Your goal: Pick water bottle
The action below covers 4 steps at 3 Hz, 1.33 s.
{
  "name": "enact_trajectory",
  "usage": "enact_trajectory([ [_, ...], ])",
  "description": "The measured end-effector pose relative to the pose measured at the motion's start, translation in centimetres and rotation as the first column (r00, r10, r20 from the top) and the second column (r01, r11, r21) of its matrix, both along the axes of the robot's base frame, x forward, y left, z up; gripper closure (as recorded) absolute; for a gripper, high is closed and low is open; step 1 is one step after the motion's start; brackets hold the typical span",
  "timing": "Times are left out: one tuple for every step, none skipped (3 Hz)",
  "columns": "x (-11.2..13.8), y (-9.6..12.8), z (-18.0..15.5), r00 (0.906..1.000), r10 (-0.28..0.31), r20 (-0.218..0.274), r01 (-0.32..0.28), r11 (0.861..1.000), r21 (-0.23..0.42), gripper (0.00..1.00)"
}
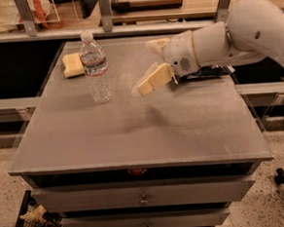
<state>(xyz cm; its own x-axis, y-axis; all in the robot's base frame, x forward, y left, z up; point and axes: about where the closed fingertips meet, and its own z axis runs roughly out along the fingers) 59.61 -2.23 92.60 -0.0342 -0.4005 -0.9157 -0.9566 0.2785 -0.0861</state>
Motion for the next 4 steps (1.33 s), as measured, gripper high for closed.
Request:
enact_trajectory([
  [0.3, 4.0, -0.7, 0.9994, 0.033, 0.01, -0.034, 0.995, 0.093, 0.0],
  [0.4, 7.3, -0.8, 0.9991, 0.017, 0.038, -0.023, 0.989, 0.146, 0.0],
  [1.1, 10.1, -1.0, 0.9983, 0.002, 0.059, -0.012, 0.984, 0.175, 0.0],
  [1.9, 12.3, -0.9, 0.9974, -0.007, 0.072, -0.008, 0.98, 0.197, 0.0],
])
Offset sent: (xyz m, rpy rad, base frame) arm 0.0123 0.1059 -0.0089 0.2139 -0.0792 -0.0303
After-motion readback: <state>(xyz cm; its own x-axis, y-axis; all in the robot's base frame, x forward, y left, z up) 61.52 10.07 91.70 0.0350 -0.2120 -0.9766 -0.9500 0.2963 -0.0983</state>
